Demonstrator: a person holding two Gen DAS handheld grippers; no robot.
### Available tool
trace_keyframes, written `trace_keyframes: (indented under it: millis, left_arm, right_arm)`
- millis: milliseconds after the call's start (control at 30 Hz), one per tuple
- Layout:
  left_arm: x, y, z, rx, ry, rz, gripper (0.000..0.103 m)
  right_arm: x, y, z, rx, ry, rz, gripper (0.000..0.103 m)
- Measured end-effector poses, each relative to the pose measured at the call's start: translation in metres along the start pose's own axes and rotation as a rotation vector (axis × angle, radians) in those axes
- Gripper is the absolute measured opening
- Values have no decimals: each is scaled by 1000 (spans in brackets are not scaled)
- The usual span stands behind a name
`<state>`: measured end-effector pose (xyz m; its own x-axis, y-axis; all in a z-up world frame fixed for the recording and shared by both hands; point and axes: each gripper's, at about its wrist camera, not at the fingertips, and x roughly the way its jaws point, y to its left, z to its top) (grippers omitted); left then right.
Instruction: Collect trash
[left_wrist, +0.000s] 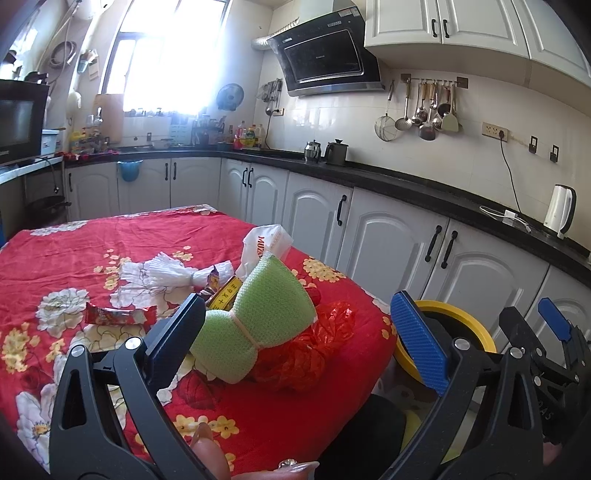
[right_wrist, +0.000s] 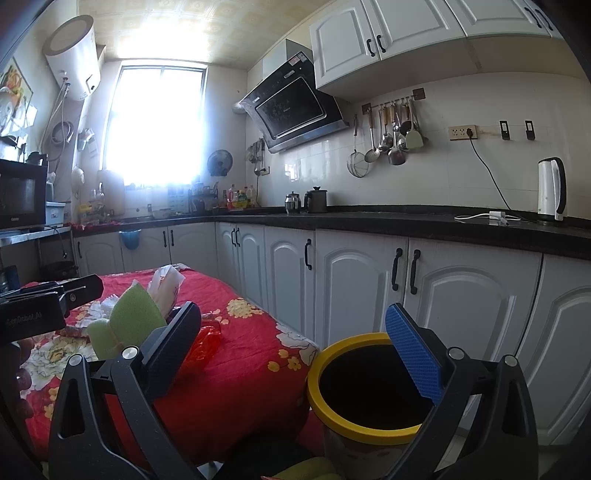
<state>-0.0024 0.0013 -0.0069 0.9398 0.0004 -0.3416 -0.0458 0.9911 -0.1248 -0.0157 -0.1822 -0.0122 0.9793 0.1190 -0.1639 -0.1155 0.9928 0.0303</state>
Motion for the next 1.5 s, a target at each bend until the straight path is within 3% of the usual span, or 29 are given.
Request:
trace_keyframes:
  millis: [367,767,1033,1267,1500]
  left_arm:
    - [5,23,8,-44,0,34,92]
    - [12,67,22,-101,6,127,92]
    - [31,92,25,-89,86,125,92]
    - [52,101,22,-49,162,-9,92]
    - [78,82,34,76,240,-159,92]
  right_arm:
    - [11,11,1,-4,47,68,97]
    - [35,36,11,-23,110,159,97]
    - [70,53,15,-25,185,210,97]
    - [114,61,1,-31,297,246,97]
    - [159,55,-16,58,434,294,97]
